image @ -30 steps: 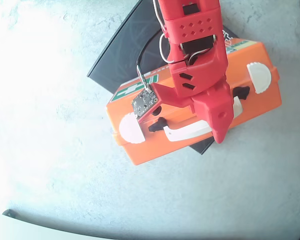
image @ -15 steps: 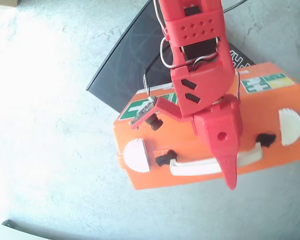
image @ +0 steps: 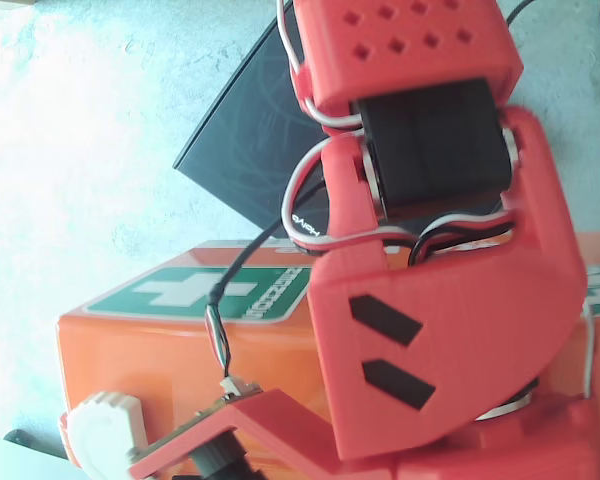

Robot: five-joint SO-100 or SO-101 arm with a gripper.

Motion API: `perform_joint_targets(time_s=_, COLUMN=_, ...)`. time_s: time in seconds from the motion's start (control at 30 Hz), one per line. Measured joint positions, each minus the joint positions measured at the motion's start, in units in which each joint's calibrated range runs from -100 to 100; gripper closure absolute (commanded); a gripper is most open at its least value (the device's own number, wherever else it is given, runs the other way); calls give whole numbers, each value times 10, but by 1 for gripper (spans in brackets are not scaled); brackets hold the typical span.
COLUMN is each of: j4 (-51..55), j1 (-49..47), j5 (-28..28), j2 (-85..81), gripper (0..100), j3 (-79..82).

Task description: Grab the white handle of the orange box

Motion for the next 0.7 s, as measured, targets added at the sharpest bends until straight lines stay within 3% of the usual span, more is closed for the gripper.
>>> perform_joint_targets(time_s=0.2, j4=-30, j1=12, j5=-6, j2=-113, gripper=98, j3=225)
perform_joint_targets(time_s=0.53, j4=-13, j1=4, j5=-4, j2=-208, gripper=98, j3=242)
perform_joint_targets(time_s=0.7, j4=104, j1=15, j5=-4, j2=-333, gripper=98, j3=240)
